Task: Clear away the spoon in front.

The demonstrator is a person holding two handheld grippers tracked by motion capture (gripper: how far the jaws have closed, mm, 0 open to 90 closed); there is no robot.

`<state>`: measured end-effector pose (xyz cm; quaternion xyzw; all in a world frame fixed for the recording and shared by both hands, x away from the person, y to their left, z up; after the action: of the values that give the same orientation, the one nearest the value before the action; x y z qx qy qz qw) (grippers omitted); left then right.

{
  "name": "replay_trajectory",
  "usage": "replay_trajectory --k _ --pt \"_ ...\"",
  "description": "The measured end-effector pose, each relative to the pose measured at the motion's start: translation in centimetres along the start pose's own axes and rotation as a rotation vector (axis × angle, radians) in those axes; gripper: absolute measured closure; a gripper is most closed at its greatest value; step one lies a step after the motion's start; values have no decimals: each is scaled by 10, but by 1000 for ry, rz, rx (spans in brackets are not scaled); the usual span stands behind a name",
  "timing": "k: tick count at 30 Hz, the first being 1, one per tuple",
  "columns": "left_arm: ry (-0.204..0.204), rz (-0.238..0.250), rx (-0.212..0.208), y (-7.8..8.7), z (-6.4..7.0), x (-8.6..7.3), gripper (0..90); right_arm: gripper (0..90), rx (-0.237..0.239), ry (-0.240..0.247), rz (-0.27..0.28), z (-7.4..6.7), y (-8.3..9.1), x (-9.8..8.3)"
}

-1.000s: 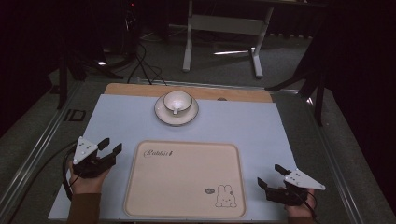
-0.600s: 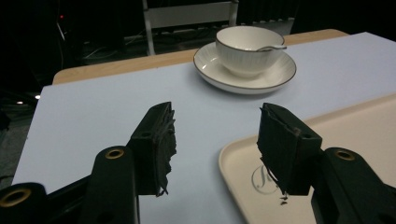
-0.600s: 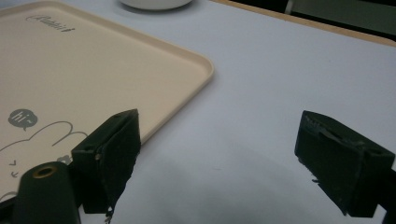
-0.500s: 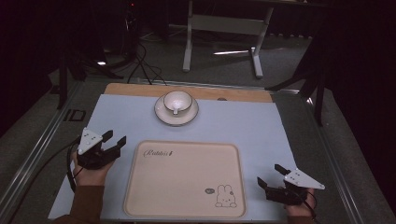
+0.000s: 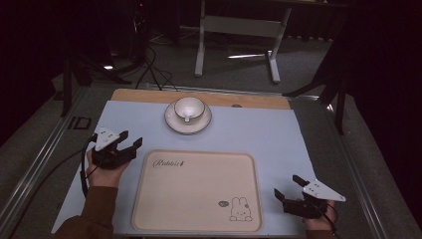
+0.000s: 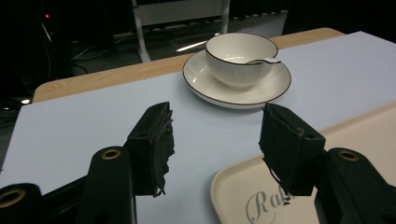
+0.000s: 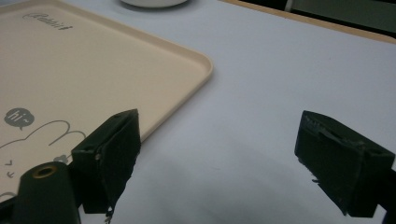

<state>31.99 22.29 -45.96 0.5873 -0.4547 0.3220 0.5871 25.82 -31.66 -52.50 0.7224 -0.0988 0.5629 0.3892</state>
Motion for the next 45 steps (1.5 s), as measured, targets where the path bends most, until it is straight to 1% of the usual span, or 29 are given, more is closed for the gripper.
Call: replay_trajectory --k 2,3,5,8,13,16,27,33,37,43,45 --pt "-1 -2 0 -2 1 1 435 143 -1 -1 1 0 0 0" --pt "-7 -3 -6 -6 3 4 435 142 -1 -1 1 0 0 0" --pt "-12 2 -11 -8 5 6 434 142 -1 0 1 0 0 0" --pt "-18 3 -11 -12 7 10 434 142 -2 0 2 0 0 0" --pt "-18 -1 -11 -20 12 14 434 142 -3 0 4 0 0 0" --pt "-12 -2 -17 -24 15 16 433 142 -3 0 3 0 0 1" --pt "-16 -5 -37 -38 29 25 428 142 -5 -2 3 1 0 0" --pt "-28 -13 -41 -45 35 29 427 142 -5 -2 3 1 0 0" --pt "-26 -18 -43 -51 38 30 427 142 -6 -2 3 1 1 0" --pt "-10 -24 -46 -59 43 31 427 142 -6 -1 4 1 1 1" --pt "-14 -28 -47 -61 44 32 427 142 -6 -2 4 1 1 0"
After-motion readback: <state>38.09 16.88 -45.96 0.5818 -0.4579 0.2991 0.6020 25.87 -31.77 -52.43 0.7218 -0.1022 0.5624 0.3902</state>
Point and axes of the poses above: each handheld gripper's, and its own axes: y roughly backward along the jaws, x roughly out of its top, z roughly to its right, the point moved 3 cm from there along -y, roughly forward along the jaws, and after that the axes turned 14 degrees about x, right-handed, at the moved point
